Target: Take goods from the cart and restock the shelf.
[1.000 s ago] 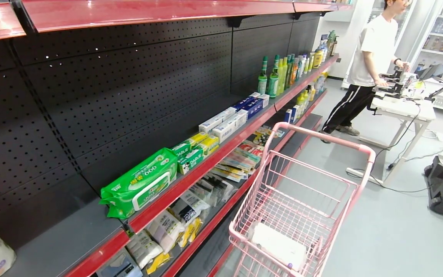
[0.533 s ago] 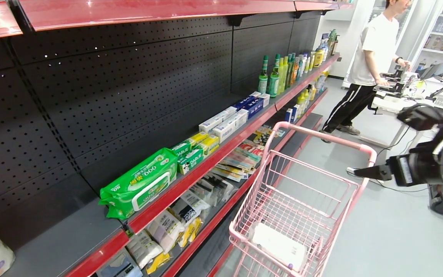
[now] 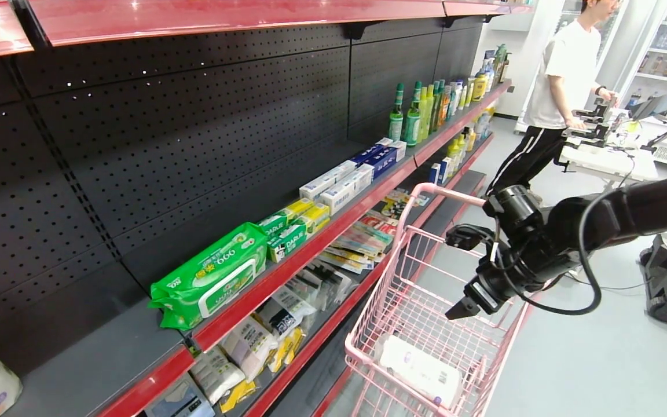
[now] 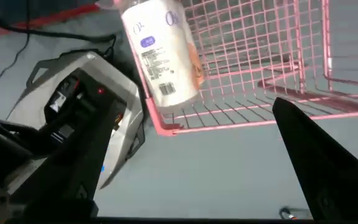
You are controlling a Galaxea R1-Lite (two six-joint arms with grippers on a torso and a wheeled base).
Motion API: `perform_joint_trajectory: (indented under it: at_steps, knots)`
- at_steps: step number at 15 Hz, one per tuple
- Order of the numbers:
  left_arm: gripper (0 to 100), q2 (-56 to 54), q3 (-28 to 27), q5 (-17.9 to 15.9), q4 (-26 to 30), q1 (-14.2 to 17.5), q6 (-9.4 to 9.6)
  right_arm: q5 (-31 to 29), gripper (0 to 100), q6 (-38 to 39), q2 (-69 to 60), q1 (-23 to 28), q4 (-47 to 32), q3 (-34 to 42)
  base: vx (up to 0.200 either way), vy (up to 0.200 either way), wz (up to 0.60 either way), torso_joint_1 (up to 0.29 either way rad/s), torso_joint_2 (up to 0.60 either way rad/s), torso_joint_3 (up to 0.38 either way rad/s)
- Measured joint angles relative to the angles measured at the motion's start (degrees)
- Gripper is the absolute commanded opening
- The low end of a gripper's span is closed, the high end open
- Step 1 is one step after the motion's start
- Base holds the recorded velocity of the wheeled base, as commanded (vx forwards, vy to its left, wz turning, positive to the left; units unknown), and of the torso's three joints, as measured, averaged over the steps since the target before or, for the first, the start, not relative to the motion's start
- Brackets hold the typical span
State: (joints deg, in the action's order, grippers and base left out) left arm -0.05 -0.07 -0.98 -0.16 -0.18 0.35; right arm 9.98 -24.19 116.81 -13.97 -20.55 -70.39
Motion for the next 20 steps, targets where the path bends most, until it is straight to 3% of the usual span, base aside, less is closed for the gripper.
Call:
perform_joint_trajectory:
  at_steps: [20]
  knots:
    - [100,0.0,0.0,0.0,0.0,0.0,-0.02,0.0,100,-8.6,12.7,-8.6,-0.5,-5.5,0.0,0.0,0.0,-0.088,0.2,0.11]
